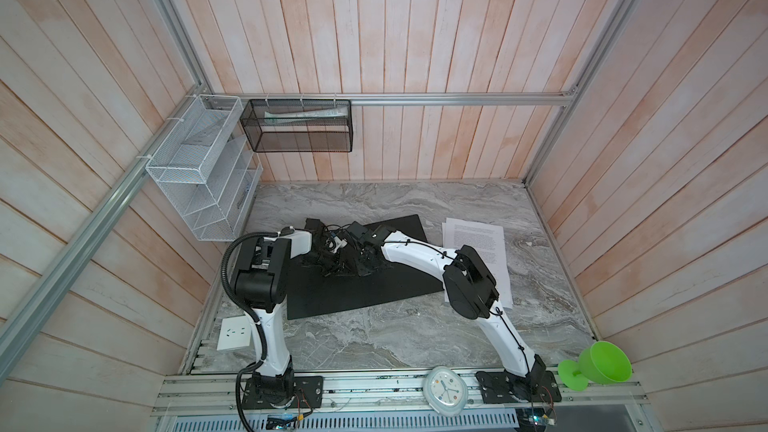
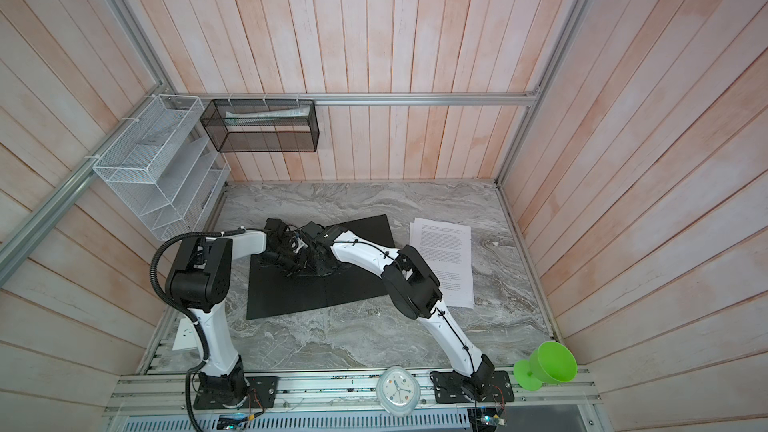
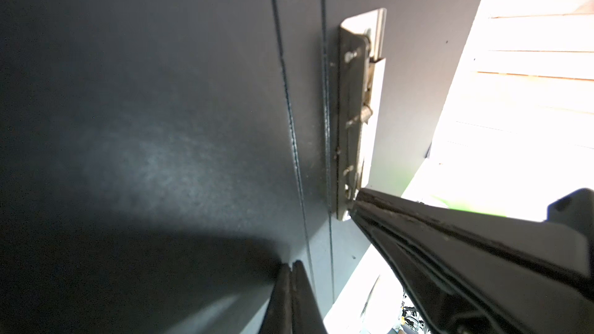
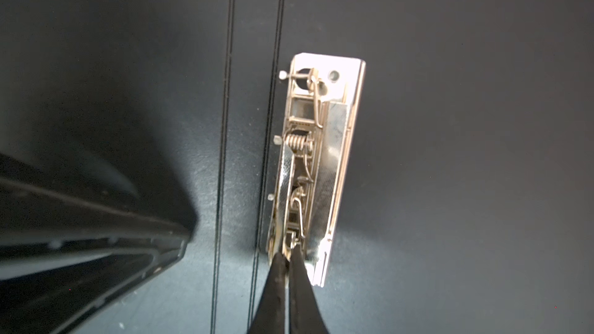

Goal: Put the files into the folder

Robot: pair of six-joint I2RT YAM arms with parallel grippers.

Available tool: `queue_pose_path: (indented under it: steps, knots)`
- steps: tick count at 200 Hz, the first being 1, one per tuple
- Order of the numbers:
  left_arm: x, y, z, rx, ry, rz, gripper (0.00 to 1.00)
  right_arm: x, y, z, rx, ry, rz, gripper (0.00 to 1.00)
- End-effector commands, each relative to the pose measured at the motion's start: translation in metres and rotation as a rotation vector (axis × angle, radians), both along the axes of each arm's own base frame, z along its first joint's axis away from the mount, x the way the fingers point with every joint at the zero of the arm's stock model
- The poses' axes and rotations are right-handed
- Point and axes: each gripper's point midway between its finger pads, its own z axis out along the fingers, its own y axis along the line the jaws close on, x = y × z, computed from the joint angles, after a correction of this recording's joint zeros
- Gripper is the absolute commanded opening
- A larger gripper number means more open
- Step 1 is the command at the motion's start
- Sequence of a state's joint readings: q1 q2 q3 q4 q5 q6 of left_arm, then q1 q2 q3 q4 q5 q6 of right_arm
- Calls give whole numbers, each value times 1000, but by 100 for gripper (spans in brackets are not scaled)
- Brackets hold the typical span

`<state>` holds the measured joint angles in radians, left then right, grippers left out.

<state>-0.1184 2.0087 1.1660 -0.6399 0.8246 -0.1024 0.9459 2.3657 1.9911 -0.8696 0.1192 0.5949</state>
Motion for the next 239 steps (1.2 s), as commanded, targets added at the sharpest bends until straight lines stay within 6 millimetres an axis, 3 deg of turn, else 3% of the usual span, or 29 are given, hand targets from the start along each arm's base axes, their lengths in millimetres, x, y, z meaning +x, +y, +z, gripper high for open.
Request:
queue_pose_path:
  steps: [1,38,96,129,163,193,239]
  knots:
    - [-6,16,-32,125,46,6,7,-10,-45,-48,-218,66,-33,0]
    - [-6,16,-33,130,49,5,7,6,-35,-19,-180,-13,-31,0]
    - [-6,15,-32,117,52,6,7,14,-25,-6,-179,-25,-13,0]
    - [-5,15,-31,116,46,4,7,22,-22,27,-149,-107,-36,0]
    - [-3,15,-28,119,37,7,7,16,1,69,-14,-144,1,0]
    - [0,16,-22,120,18,8,7,-6,11,66,38,-55,44,0]
    - [-1,16,-23,122,19,7,7,-29,11,44,3,17,80,0]
